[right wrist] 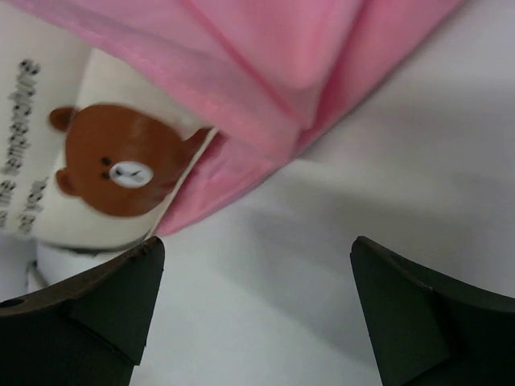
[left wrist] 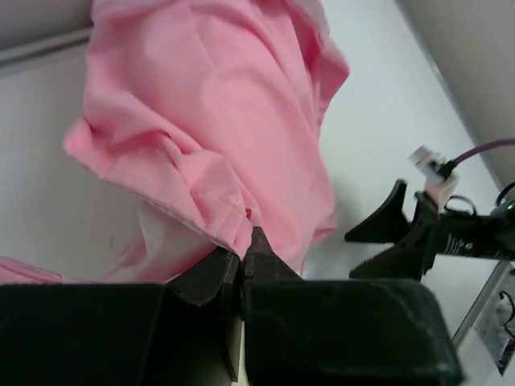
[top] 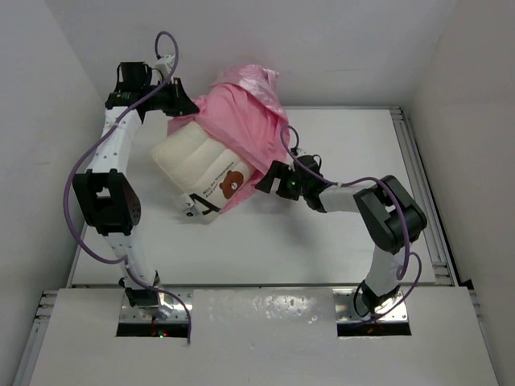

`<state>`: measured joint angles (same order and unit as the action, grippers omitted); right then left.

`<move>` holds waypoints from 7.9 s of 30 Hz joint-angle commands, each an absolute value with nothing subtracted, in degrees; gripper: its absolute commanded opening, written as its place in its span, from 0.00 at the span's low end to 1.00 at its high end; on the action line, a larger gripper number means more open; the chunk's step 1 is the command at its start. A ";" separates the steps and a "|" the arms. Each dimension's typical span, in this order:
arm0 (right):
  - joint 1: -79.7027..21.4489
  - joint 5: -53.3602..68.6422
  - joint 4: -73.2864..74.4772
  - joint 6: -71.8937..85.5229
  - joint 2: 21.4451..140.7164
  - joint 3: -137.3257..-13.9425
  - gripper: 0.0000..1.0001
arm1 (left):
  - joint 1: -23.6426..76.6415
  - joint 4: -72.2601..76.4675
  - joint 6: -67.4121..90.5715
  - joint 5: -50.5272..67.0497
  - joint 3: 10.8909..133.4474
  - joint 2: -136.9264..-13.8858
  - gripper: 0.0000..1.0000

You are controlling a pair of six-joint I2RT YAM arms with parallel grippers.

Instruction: Put the pillow into the pillowcase

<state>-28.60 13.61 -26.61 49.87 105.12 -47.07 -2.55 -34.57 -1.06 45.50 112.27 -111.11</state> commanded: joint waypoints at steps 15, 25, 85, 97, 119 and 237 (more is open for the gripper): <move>-26.63 6.77 -21.01 50.12 120.76 -73.38 0.21 | -7.03 -30.94 -18.45 36.14 74.02 -99.84 0.00; -20.31 11.86 -9.05 41.31 113.13 -69.65 0.87 | -8.00 -27.86 -18.55 34.72 65.83 -100.46 0.00; -15.47 13.01 -2.03 33.58 104.05 -58.87 0.59 | -14.68 -45.44 -32.61 39.99 73.66 -99.14 0.00; -18.45 23.63 -1.20 36.56 120.15 -67.78 0.45 | -14.06 -42.55 -29.80 39.81 70.84 -98.26 0.00; -12.39 42.45 -35.68 74.97 91.58 -71.59 0.00 | -20.39 -48.08 -7.34 63.71 113.53 -97.29 0.00; -32.96 32.86 -10.82 4.47 103.19 -105.82 0.99 | -6.51 3.59 28.74 53.36 138.86 -99.83 0.00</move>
